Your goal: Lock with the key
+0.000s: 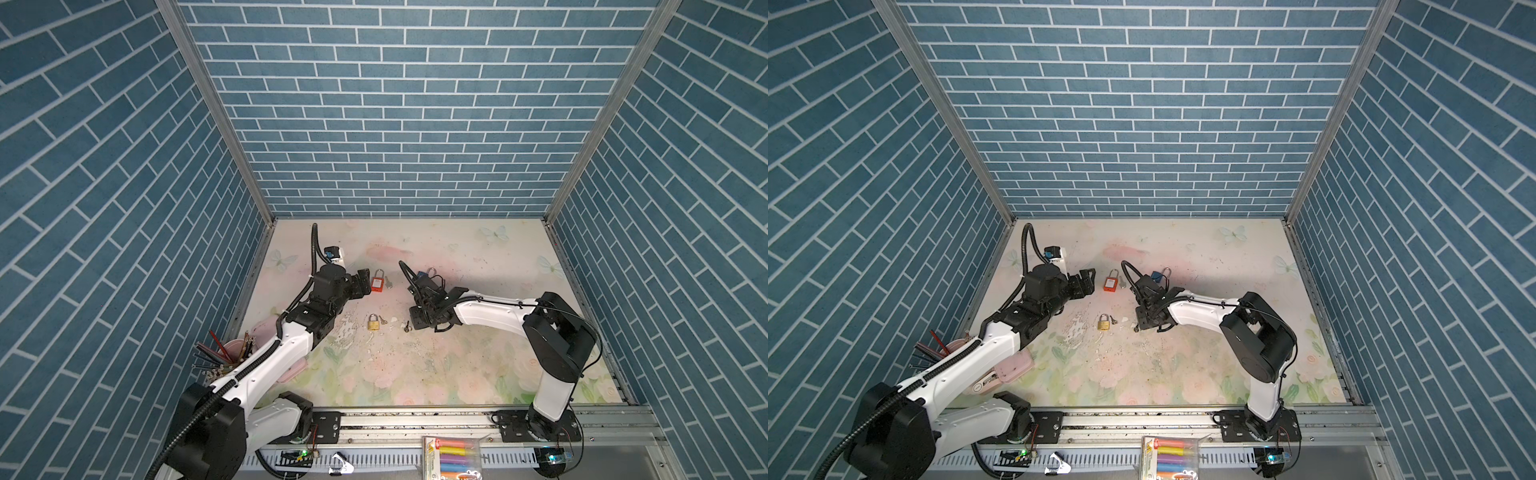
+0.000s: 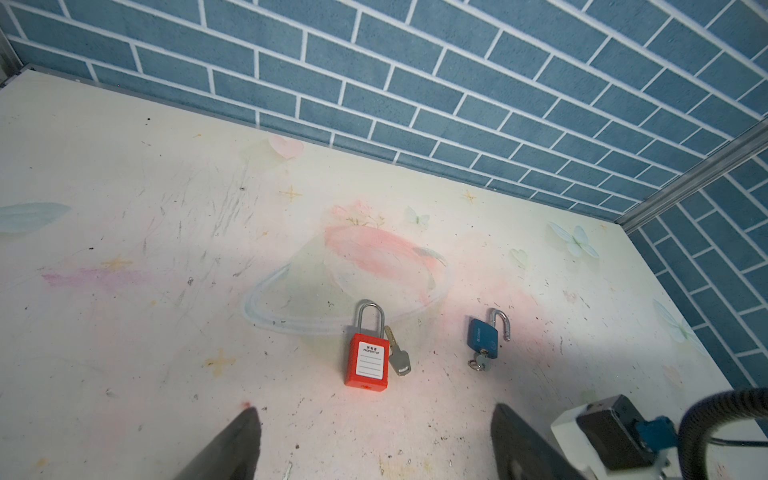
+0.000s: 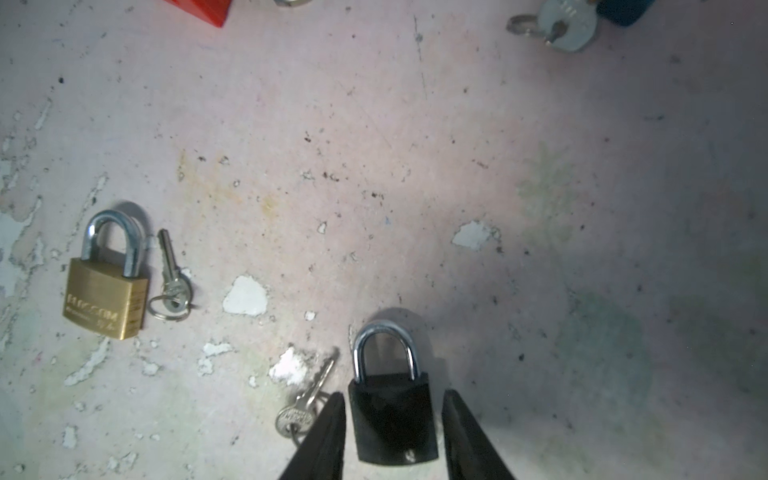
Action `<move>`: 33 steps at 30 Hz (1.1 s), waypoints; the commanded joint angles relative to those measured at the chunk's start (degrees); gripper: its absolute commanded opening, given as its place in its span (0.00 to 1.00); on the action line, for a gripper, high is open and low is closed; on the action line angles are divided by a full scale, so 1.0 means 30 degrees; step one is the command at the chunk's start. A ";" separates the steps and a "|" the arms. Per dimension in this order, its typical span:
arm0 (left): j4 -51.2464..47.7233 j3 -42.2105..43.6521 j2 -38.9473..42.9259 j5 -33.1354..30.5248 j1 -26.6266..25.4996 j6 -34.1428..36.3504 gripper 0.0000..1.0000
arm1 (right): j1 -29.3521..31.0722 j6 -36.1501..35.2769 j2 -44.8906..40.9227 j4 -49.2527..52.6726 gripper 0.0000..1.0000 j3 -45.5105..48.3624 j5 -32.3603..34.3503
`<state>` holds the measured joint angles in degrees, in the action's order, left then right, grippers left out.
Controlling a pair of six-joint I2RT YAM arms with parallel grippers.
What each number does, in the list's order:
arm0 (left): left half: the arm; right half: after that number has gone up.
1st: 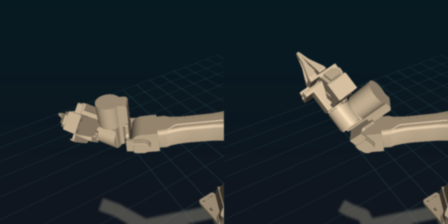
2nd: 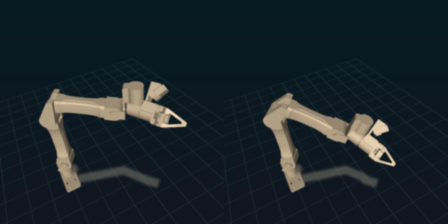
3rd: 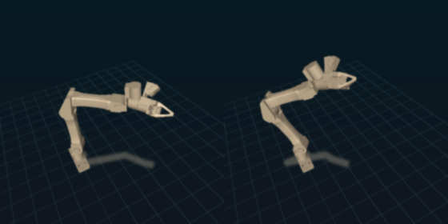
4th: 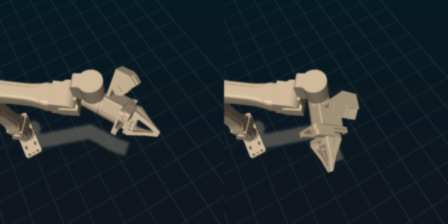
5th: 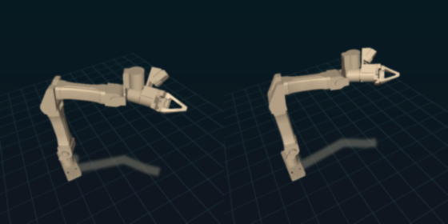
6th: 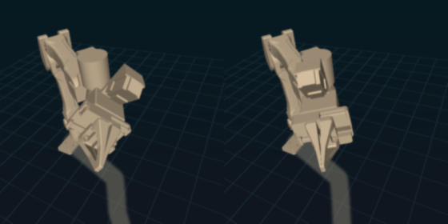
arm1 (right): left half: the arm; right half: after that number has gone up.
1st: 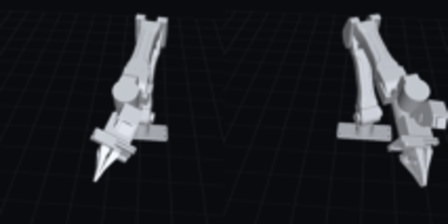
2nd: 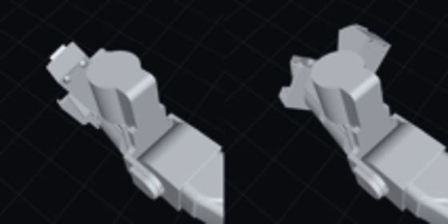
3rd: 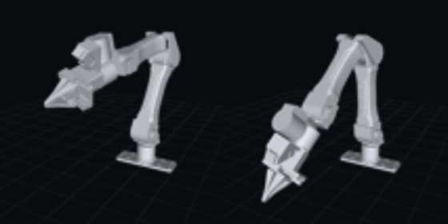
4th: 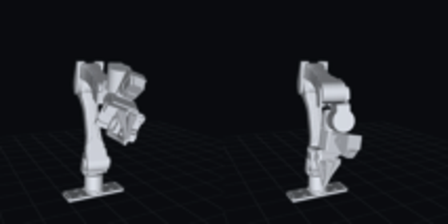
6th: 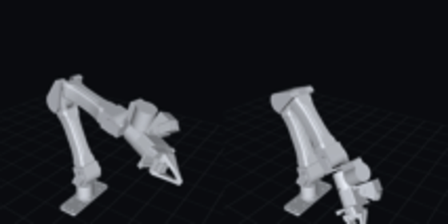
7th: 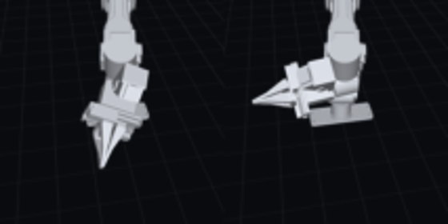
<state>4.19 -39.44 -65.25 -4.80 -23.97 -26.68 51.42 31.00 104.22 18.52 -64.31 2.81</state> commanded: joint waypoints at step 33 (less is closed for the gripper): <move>0.0386 0.0329 -0.0016 0.0427 0.0279 -0.0425 0.87 | -0.0059 -0.0367 0.0750 -0.0461 0.36 0.0168 -0.1162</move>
<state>4.62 -39.16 -65.25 -3.36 -23.81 -27.53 51.31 30.98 106.21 16.86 -64.29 -0.93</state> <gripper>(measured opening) 0.873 0.363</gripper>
